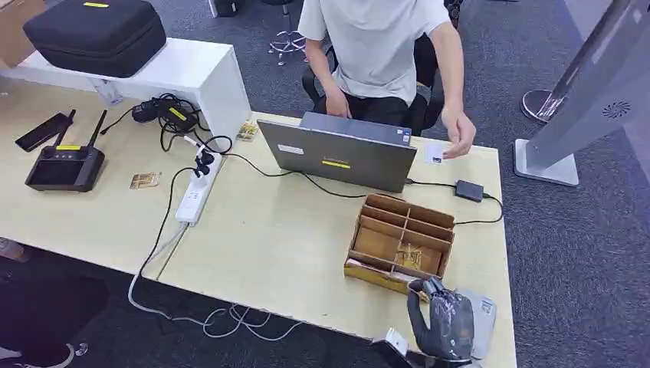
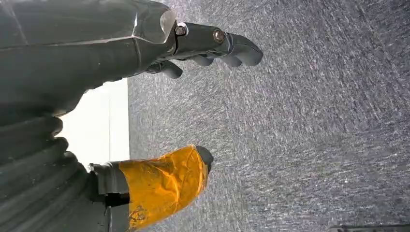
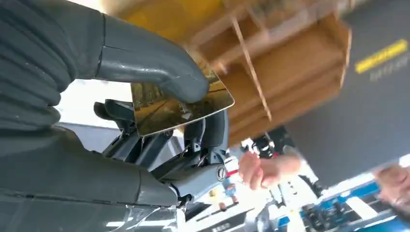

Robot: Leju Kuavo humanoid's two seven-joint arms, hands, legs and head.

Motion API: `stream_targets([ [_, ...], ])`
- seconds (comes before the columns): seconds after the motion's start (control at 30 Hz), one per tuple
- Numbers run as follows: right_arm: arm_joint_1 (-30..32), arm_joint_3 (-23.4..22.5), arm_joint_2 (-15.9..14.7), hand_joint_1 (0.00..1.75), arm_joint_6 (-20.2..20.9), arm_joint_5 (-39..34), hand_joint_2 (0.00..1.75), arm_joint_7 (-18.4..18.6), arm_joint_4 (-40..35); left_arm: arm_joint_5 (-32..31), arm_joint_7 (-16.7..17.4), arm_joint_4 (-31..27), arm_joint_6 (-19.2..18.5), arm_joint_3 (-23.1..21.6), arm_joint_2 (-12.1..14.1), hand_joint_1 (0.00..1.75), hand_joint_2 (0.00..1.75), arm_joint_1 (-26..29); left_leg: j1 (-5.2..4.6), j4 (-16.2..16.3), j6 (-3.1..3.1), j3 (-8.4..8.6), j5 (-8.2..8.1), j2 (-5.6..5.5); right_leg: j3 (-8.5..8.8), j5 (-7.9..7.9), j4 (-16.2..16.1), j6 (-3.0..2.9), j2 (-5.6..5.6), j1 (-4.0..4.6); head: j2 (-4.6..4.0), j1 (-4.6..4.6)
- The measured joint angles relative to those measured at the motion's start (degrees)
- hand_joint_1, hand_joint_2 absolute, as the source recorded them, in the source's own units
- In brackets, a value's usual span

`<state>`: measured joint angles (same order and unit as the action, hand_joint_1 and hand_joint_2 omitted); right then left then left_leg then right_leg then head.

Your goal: Pass the card to the sensor for recognition and then transmit it.

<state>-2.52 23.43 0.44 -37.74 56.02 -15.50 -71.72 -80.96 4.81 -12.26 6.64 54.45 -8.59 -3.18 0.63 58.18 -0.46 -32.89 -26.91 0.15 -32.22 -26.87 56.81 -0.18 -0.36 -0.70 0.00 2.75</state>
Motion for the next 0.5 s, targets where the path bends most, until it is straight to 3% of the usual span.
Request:
stream_targets([
  [0.1,-2.98,-0.81,0.00,1.75,2.42,0.59,1.75,1.24,-2.81,-0.10,0.04,0.00,-0.40,0.00,0.17,0.00,1.75,0.01,0.00,0.00,0.00,0.00,0.04,0.01,-0.02,0.05,0.02,-0.02,0.01,0.00,0.00,0.02],
  [0.2,-7.08,-1.70,-0.02,1.75,3.12,0.14,1.75,2.75,-5.34,4.68,0.44,0.00,0.02,1.83,0.41,0.00,1.75,-0.05,-0.01,0.01,-0.01,-0.01,0.14,0.00,-0.04,0.10,0.08,-0.02,0.01,0.00,0.00,0.04],
  [0.3,-13.10,-2.71,-0.31,1.75,5.98,-1.53,1.75,5.24,-7.16,4.98,-0.04,0.00,-0.55,3.00,0.83,0.00,1.75,0.00,0.00,0.02,0.00,0.00,0.16,0.05,-0.09,0.13,0.07,-0.06,0.04,0.00,0.00,0.00],
  [0.5,-21.29,-3.76,-0.50,1.75,7.29,-1.90,1.75,7.66,-7.87,4.04,-0.31,0.00,-1.53,3.54,1.42,0.00,1.75,0.01,-0.01,0.02,-0.03,-0.09,0.19,0.06,-0.18,0.15,0.17,-0.09,0.06,0.00,0.00,0.02],
])
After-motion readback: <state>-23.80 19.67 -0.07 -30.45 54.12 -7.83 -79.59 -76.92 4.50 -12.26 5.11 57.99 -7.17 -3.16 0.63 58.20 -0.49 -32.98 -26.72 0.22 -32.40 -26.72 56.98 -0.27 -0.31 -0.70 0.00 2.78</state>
